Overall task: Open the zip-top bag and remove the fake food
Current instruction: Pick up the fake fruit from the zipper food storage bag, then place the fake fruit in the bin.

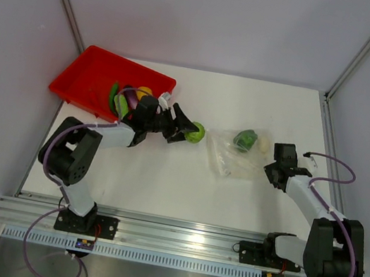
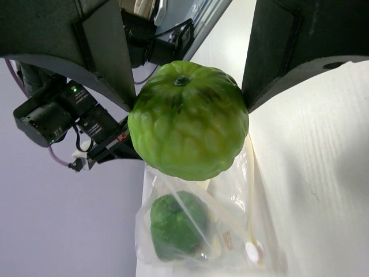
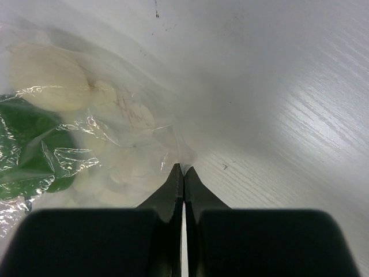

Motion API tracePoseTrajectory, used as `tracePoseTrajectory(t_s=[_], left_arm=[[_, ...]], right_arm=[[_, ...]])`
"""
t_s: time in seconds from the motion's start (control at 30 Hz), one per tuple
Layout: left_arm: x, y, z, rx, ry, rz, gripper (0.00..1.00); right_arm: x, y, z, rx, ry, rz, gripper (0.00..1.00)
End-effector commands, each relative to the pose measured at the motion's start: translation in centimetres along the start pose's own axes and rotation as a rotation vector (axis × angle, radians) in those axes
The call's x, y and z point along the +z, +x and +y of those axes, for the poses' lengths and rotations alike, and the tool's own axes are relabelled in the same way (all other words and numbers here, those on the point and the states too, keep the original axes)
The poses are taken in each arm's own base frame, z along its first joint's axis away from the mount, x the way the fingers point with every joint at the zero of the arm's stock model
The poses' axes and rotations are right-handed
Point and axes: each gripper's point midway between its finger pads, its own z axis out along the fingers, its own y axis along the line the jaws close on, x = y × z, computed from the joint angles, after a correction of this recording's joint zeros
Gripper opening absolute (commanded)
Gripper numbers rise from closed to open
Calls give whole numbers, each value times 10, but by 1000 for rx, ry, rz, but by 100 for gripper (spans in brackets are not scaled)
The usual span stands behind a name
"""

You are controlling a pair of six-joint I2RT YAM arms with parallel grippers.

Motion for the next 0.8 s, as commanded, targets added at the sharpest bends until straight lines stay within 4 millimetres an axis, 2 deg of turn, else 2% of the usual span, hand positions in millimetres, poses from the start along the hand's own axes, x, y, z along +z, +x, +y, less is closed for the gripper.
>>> tracePoseTrajectory(t_s=[0.0,0.07,0.1,0.23,0.33,0.37,0.43,0.57,0.7,0.73,0.77], left_arm=[[-19,-23,-29,104,33,-109,58],[-25,-30,-17,123,-38,-170,58],[-30,-34,-22,138,-33,-197,58],[-43,-49,-23,159,-72,-277,58],[-57,-73,-19,159,-127,-348,58],[-64,-87,-16,155,-162,-389,58],[-69,-99,-8,139,-201,-432,58],[-87,-131,10,27,-235,-549,57],[-104,-159,15,-37,-245,-619,57],[-109,-168,10,-35,-242,-633,57],[-116,-177,18,-49,-265,-651,57]], right_arm=[[-6,-18,14,28,-30,-53,0],[-6,-17,15,26,-34,-49,0],[-6,-17,16,25,-34,-49,0],[-5,-17,16,24,-36,-48,0],[-4,-15,18,24,-48,-37,0],[-3,-14,19,20,-48,-34,0],[-3,-13,19,17,-45,-27,0],[-4,-11,18,8,-46,-21,0],[-6,-12,18,13,-61,-28,0],[-6,-11,17,10,-61,-25,0],[-6,-11,18,13,-66,-24,0]])
